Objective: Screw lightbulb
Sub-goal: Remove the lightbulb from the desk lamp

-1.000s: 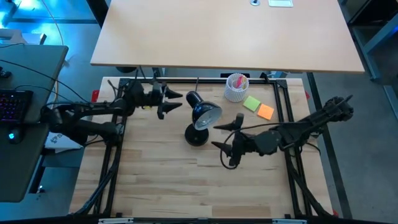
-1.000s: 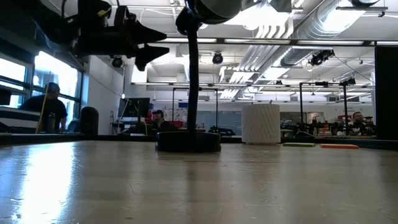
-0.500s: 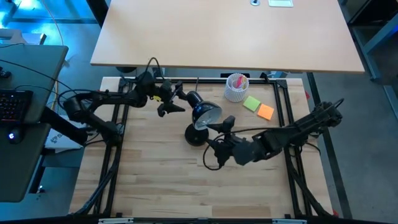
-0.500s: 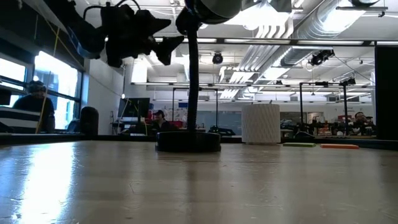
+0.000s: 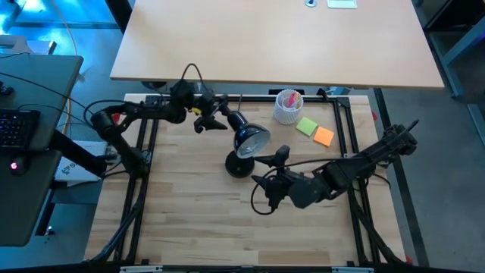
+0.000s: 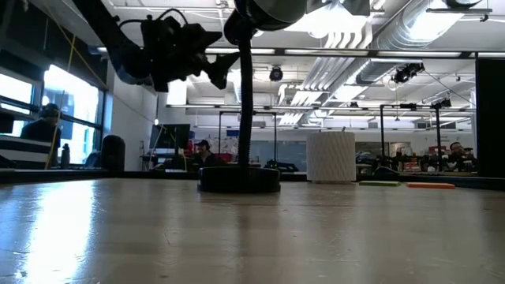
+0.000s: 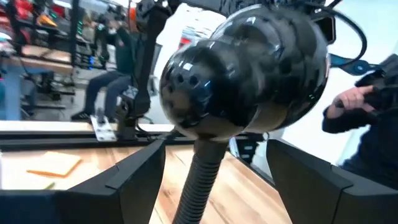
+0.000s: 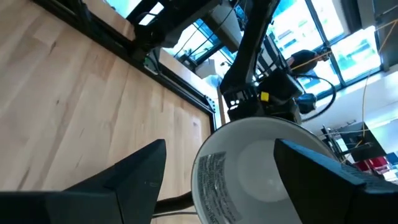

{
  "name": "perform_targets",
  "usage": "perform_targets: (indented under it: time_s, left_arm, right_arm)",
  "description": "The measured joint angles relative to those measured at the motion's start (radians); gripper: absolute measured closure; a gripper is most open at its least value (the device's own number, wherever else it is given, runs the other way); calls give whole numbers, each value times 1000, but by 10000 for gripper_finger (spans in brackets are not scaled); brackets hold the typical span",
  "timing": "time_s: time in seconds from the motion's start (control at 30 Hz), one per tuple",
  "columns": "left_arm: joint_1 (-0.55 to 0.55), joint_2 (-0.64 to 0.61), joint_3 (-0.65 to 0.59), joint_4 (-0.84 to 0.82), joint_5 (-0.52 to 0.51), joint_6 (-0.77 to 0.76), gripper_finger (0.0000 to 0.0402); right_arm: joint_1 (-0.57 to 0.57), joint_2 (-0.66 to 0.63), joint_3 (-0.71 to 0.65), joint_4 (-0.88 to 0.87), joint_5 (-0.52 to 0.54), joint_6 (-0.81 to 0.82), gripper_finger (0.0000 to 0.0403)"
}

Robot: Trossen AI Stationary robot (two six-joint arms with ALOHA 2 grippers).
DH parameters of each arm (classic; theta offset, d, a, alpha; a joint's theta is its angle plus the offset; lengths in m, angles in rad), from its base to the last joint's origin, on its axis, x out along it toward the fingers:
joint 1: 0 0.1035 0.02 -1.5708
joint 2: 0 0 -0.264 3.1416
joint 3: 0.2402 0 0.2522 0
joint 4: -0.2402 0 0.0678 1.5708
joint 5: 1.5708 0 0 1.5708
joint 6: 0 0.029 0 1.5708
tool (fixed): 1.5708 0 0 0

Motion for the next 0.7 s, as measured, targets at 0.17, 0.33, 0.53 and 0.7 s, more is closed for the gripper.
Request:
perform_targets:
  time_s: [0.17,0.33,0.53,0.7]
  left_arm:
    - [-24,70,63,4,43,23,125]
    - [-46,96,112,4,48,66,125]
    - [-55,99,167,-8,66,41,125]
    - [-63,99,198,-5,78,20,125]
  right_arm:
    - [0,0,0,1,0,30,105]
    - [-1,0,0,1,-17,36,105]
    - [-2,0,0,2,-32,36,105]
    - [-2,0,-1,2,-34,53,105]
